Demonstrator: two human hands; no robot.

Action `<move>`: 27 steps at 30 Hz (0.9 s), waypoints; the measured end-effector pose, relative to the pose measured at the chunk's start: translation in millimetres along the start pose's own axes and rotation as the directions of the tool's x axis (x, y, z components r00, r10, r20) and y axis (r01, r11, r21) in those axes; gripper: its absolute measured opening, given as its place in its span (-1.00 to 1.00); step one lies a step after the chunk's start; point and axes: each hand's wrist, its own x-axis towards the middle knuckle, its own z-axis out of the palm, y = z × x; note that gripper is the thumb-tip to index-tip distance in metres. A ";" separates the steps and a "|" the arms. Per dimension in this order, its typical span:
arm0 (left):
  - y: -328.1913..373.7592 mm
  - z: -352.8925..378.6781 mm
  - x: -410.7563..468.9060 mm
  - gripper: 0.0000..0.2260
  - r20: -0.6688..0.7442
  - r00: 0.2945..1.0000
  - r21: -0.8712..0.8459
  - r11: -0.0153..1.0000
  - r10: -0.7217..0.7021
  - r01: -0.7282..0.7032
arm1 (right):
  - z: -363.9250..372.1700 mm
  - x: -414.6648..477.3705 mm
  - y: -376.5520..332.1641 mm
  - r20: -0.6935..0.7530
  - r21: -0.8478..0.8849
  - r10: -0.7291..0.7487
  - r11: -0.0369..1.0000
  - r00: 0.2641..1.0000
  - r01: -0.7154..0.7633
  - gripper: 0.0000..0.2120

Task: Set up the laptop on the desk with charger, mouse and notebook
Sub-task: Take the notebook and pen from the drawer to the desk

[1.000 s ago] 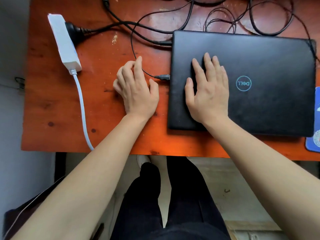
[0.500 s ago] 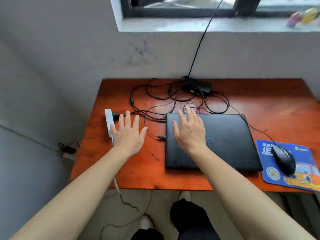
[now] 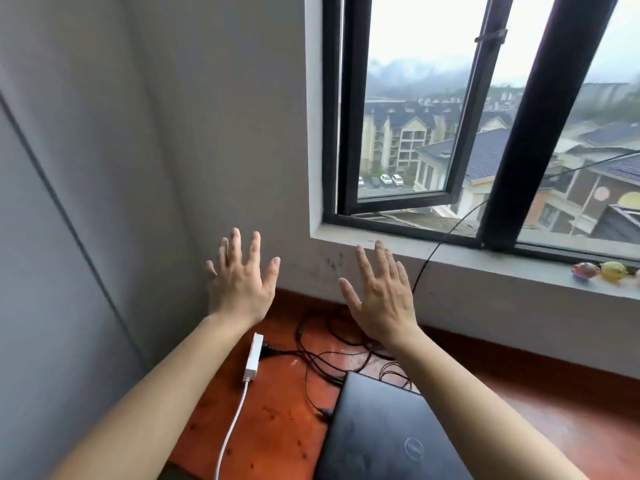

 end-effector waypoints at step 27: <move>-264.5 -471.5 -583.6 -0.37 -0.526 0.426 0.471 0.165 -0.737 0.867 | -123.6 -362.6 -622.0 -0.152 0.689 -0.934 0.135 0.324 0.712 -0.21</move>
